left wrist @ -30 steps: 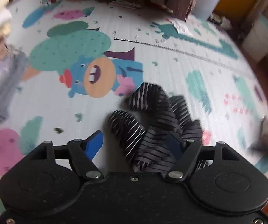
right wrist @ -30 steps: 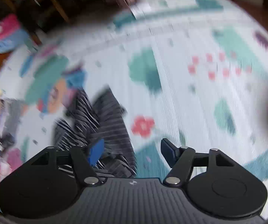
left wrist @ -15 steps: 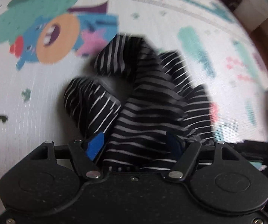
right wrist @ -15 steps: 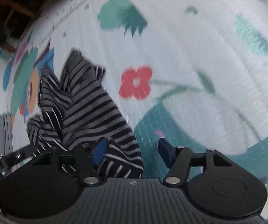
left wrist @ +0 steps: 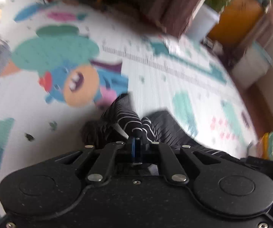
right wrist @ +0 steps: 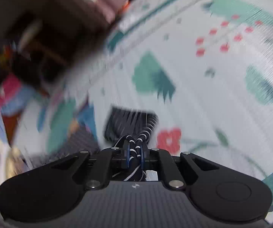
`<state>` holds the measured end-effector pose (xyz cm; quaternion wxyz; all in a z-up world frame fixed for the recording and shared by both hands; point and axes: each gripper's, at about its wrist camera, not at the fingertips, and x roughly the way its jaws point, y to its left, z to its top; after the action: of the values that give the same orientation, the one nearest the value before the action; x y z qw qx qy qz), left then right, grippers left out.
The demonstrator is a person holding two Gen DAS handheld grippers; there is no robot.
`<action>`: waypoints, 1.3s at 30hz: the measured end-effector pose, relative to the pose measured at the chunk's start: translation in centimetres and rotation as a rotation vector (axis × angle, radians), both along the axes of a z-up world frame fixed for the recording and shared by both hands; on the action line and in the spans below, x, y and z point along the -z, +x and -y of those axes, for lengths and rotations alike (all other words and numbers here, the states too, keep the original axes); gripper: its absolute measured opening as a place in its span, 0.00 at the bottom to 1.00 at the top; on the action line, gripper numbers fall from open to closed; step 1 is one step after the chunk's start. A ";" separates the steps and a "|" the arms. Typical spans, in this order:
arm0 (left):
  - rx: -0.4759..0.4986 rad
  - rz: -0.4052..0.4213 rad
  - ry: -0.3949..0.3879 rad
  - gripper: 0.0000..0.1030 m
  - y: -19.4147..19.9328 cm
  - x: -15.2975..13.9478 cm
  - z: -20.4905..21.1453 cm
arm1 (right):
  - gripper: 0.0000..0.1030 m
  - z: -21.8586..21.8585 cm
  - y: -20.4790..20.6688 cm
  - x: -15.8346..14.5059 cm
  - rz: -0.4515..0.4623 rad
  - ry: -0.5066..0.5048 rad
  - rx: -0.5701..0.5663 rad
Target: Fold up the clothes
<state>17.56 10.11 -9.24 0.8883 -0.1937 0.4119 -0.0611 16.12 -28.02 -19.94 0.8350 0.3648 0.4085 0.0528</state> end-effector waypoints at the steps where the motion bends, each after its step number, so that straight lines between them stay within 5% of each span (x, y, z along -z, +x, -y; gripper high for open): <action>1: -0.012 0.001 -0.001 0.02 -0.7 -0.9 -0.3 | 0.12 0.5 -0.6 -0.7 0.002 0.009 0.013; 9: -0.084 -0.008 -0.149 0.02 -5.4 -5.9 0.4 | 0.12 1.8 -4.2 -5.2 0.023 0.101 0.047; 14: -0.137 -0.026 -0.175 0.02 -4.4 -7.7 0.5 | 0.12 1.1 -2.8 -8.5 0.058 0.126 0.027; 19: -0.175 0.101 -0.224 0.02 -1.5 -9.8 -1.1 | 0.12 0.8 0.3 -13.1 0.184 0.103 -0.007; 24: -0.069 0.409 -0.271 0.02 -0.9 -16.3 -1.4 | 0.11 1.9 0.5 -20.6 0.512 0.039 0.012; 28: -0.031 0.443 -0.263 0.02 -1.8 -16.5 -1.6 | 0.11 2.4 -1.4 -23.6 0.687 -0.035 0.020; 30: -0.043 0.356 -0.233 0.02 -2.3 -13.1 -1.5 | 0.11 2.1 -2.2 -21.9 0.655 -0.085 -0.003; 32: -0.091 0.220 -0.215 0.02 -3.0 -7.8 -1.5 | 0.11 1.2 -2.4 -18.0 0.523 -0.162 -0.039; 33: -0.112 0.136 -0.205 0.02 -3.4 -4.8 -1.4 | 0.11 0.7 -2.2 -15.1 0.401 -0.205 -0.058; 36: -0.080 -0.171 -0.007 0.05 -4.6 4.7 0.0 | 0.17 0.6 -2.5 -4.4 -0.048 -0.252 -0.074; 38: -0.084 -0.297 0.091 0.34 -5.9 9.2 -0.3 | 0.30 1.9 -4.2 0.2 -0.250 -0.280 -0.002; 39: -0.086 -0.360 0.140 0.39 -6.6 11.4 -0.4 | 0.30 2.5 -5.1 2.6 -0.351 -0.294 0.035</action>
<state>10.95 10.48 -20.63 0.8136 -0.1567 0.5584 0.0414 11.01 -30.57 -22.51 0.7962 0.2499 0.5442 -0.0860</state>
